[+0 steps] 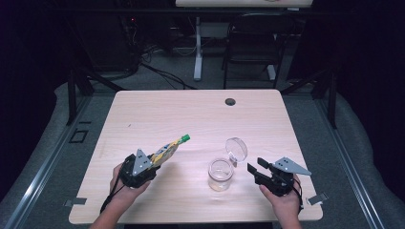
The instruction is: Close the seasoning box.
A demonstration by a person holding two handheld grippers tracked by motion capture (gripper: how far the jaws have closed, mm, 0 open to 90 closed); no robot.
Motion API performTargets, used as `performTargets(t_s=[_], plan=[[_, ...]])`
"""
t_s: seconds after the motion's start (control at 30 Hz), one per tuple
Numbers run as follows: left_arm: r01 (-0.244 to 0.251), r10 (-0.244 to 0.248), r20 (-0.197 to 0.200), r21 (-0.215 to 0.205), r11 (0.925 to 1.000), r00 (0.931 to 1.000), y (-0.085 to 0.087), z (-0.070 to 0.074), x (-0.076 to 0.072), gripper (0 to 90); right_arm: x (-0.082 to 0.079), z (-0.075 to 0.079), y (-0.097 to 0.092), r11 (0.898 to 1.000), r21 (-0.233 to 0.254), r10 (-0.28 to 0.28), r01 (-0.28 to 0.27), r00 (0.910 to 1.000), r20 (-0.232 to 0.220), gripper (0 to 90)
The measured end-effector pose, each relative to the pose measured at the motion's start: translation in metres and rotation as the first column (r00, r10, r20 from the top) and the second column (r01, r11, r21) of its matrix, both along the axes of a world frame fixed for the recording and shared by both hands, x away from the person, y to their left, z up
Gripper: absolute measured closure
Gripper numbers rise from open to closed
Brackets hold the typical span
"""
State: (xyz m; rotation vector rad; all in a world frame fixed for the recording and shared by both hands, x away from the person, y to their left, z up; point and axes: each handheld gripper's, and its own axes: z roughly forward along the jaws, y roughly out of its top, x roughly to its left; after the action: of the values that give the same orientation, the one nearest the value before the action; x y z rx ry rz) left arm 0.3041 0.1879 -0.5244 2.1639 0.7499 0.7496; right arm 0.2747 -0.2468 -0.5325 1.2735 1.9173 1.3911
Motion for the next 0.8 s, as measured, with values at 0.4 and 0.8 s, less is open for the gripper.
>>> performTargets(t_s=[0.4, 0.8], plan=[[0.01, -0.014, 0.041, 0.101, 0.9949, 0.9991, -0.012, -0.002, -0.006, 63.1, -0.001, 0.001, 0.001, 1.0, -0.01, -0.001, 0.001, 1.0, 0.005, 53.0], [0.022, -0.038, 0.078, 0.197, 0.9801, 0.9962, -0.023, -0.006, -0.01, 63.1, -0.001, 0.002, 0.002, 0.999, -0.038, 0.0, 0.0, 1.0, 0.006, 54.1]])
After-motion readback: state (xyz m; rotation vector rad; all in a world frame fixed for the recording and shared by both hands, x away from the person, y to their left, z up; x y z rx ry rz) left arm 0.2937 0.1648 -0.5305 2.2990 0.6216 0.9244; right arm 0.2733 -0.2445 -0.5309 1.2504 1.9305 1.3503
